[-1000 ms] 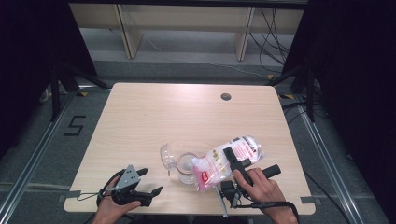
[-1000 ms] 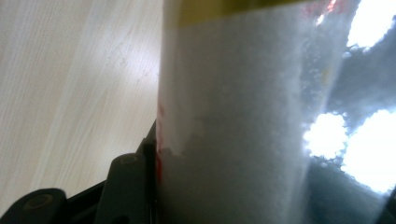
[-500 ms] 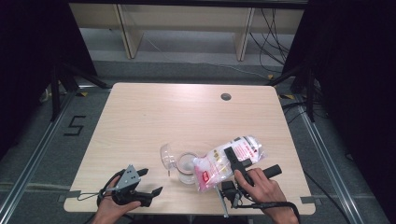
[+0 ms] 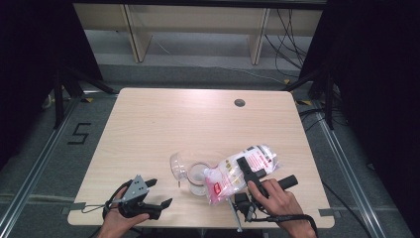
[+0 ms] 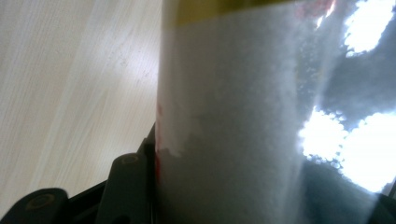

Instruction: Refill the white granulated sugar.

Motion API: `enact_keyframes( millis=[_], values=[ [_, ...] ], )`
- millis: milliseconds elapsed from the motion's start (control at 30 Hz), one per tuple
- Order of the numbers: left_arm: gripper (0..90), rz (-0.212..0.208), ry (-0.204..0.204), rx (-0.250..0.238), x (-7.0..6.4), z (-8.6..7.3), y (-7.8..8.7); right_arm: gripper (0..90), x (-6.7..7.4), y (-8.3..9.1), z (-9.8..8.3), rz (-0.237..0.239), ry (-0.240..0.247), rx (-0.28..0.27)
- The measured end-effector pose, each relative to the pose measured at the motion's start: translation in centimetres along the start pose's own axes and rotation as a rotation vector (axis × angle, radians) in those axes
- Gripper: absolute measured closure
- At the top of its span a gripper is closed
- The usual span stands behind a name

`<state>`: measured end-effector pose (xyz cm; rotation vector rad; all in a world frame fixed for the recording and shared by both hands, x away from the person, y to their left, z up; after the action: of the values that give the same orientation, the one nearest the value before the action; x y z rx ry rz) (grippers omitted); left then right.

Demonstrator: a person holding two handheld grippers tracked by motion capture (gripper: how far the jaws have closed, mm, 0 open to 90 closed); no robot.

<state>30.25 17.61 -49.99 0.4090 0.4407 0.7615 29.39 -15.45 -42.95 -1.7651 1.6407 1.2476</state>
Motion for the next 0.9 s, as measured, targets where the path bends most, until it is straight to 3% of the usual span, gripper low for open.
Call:
enact_keyframes(
  millis=[67,100,167,200,267,367,400,500,633,667,733,900],
  values=[
    [15.4,-0.004,0.005,-0.003,-0.01,0.01,-0.03,52.7,-0.12,0.03,-0.02,-0.005,0.015,0.000],
    [15.4,-0.006,0.012,-0.008,-0.05,-0.01,-0.07,52.7,0.07,0.06,0.01,0.000,-0.007,0.009],
    [15.4,0.001,-0.001,0.002,0.01,0.01,0.01,52.8,-0.26,0.01,0.08,-0.010,0.044,-0.003],
    [15.4,0.003,0.002,0.001,-0.03,0.00,0.00,52.8,0.01,0.07,0.11,-0.004,-0.001,0.004],
    [15.4,-0.004,0.026,0.001,-0.16,-0.08,-0.02,52.8,0.03,0.04,0.17,-0.004,-0.004,0.008],
    [15.4,-0.005,0.017,0.001,-0.13,-0.05,0.01,52.9,-0.12,-0.02,0.09,-0.010,0.010,-0.002],
    [15.4,-0.004,0.025,0.001,-0.15,-0.08,-0.02,52.9,-0.33,-0.09,0.04,-0.015,0.038,-0.014],
    [15.4,0.003,0.017,0.002,-0.13,-0.06,-0.03,53.0,0.08,0.05,-0.11,-0.005,-0.014,0.004],
    [15.4,-0.004,-0.002,0.002,-0.04,-0.02,-0.04,53.0,-0.24,0.03,-0.25,-0.015,0.028,-0.007],
    [15.4,-0.004,-0.001,0.002,-0.04,-0.02,-0.04,53.1,0.08,0.15,-0.22,-0.005,-0.015,0.007],
    [15.4,-0.004,-0.002,0.001,-0.04,0.00,-0.03,53.1,-0.12,0.09,-0.20,-0.019,0.007,-0.009],
    [15.4,-0.005,0.001,0.000,-0.05,-0.03,-0.06,53.1,-0.19,-0.02,0.00,-0.021,0.003,-0.020]
  ],
)
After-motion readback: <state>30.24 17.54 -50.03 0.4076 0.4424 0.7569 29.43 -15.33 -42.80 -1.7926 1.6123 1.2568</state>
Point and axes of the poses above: each handheld gripper's, and its own axes: y roughly backward along the jaws, z roughly out of its top, x roughly to its left, the point moved 1 cm from there along -y, roughly forward along the jaws, and after that the axes turned 14 degrees about y, right-handed, at the moved point
